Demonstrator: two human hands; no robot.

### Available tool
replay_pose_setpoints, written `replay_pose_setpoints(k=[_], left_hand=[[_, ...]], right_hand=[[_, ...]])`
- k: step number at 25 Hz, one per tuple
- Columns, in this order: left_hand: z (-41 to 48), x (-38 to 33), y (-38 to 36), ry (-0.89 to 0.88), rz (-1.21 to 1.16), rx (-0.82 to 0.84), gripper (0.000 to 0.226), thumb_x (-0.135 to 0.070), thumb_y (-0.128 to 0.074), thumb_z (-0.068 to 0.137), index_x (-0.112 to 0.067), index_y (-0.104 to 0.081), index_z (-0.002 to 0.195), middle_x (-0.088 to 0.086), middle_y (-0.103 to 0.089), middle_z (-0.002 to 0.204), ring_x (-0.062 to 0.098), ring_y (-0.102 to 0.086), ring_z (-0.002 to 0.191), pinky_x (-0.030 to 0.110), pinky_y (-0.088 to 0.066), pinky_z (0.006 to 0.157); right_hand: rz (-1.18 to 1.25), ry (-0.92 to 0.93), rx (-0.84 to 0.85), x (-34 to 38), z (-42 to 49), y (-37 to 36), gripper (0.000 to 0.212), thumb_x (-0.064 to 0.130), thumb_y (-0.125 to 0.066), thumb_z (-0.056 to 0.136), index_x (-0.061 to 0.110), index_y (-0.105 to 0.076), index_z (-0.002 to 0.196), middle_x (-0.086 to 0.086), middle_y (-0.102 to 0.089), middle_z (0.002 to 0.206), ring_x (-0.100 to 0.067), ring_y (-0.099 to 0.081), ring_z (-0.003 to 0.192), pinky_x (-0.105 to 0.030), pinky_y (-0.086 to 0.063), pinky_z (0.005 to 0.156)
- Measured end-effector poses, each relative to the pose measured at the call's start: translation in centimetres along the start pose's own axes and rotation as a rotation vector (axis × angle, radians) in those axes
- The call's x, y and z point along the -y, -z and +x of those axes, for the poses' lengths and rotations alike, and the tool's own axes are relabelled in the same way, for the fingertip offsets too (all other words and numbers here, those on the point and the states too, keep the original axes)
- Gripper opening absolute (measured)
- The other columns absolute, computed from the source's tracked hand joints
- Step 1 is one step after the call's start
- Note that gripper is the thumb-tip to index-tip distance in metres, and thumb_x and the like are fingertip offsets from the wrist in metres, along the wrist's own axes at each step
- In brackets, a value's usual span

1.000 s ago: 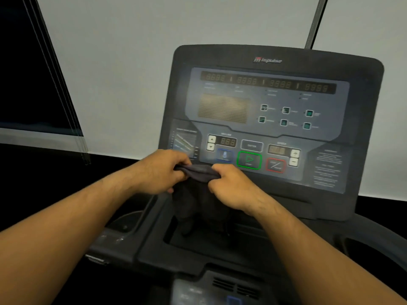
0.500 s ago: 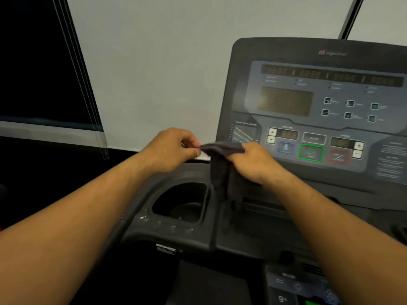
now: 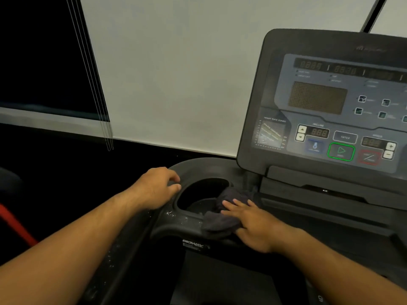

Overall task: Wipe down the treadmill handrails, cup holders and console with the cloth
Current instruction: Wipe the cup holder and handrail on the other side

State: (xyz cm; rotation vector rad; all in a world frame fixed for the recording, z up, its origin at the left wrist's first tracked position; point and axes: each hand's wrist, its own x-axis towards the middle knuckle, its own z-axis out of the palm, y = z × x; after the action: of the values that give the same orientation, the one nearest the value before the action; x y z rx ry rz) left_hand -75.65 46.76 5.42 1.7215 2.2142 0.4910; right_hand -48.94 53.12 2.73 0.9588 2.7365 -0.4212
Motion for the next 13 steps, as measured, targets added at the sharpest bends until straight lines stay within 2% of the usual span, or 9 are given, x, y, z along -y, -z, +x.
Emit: replay_pose_setpoints(k=[2,4,6,8,10,13], left_hand=[[0.2,1.1,-0.4,0.037,0.023,0.004,0.034,-0.04,-0.058,0.093,-0.024,-0.063,0.123,-0.004,-0.061,0.125,0.016,-0.057,0.115,0.036,-0.048,0.099],[0.3,1.6,-0.7,0.074,0.052,-0.011,0.04,-0.042,-0.056,0.094,-0.022,-0.059,0.129,-0.002,-0.057,0.13,0.019,-0.055,0.118,0.039,-0.047,0.1],[0.5,1.9,-1.0,0.127,0.066,-0.004,0.044,-0.045,-0.053,0.095,-0.021,-0.056,0.132,0.0,-0.056,0.131,0.021,-0.055,0.118,0.041,-0.047,0.099],[0.6,2.7,-0.9,0.178,0.055,0.026,0.045,-0.049,-0.05,0.095,-0.021,-0.056,0.13,0.0,-0.059,0.127,0.021,-0.058,0.112,0.04,-0.049,0.095],[0.4,3.3,-0.5,0.208,0.005,0.082,0.047,-0.054,-0.05,0.094,-0.021,-0.057,0.127,0.001,-0.061,0.123,0.018,-0.059,0.104,0.034,-0.048,0.089],[-0.2,3.4,0.3,0.226,-0.081,0.208,0.066,-0.063,-0.063,0.082,-0.022,-0.052,0.132,-0.002,-0.059,0.126,0.01,-0.054,0.096,0.025,-0.043,0.083]], right_hand=[[-0.091,0.008,0.065,-0.6,-1.2,0.4,0.064,0.026,-0.041,0.096,0.029,-0.014,0.154,0.009,0.002,0.162,-0.011,0.01,0.148,-0.039,0.007,0.12],[-0.195,0.011,0.119,-0.2,-1.9,0.1,0.067,0.042,-0.037,0.098,0.028,-0.005,0.155,0.006,0.007,0.162,-0.016,0.015,0.147,-0.04,0.008,0.119],[-0.271,0.015,0.079,0.5,-1.8,-0.9,0.075,0.052,-0.036,0.097,0.027,0.005,0.154,-0.002,0.006,0.163,-0.023,0.011,0.148,-0.039,0.005,0.12],[-0.367,0.062,-0.001,0.6,-1.4,-1.3,0.08,0.056,-0.037,0.095,0.028,0.007,0.154,-0.008,0.002,0.162,-0.029,-0.001,0.148,-0.04,-0.003,0.12],[-0.455,0.123,-0.069,-0.2,-0.9,-1.3,0.082,0.062,-0.035,0.091,0.029,0.008,0.154,-0.01,0.006,0.162,-0.033,-0.003,0.147,-0.044,-0.005,0.118],[-0.467,0.266,-0.01,-1.2,-0.6,-2.1,0.082,0.059,-0.022,0.086,0.032,0.026,0.147,-0.007,0.026,0.158,-0.034,0.025,0.143,-0.048,0.009,0.115]])
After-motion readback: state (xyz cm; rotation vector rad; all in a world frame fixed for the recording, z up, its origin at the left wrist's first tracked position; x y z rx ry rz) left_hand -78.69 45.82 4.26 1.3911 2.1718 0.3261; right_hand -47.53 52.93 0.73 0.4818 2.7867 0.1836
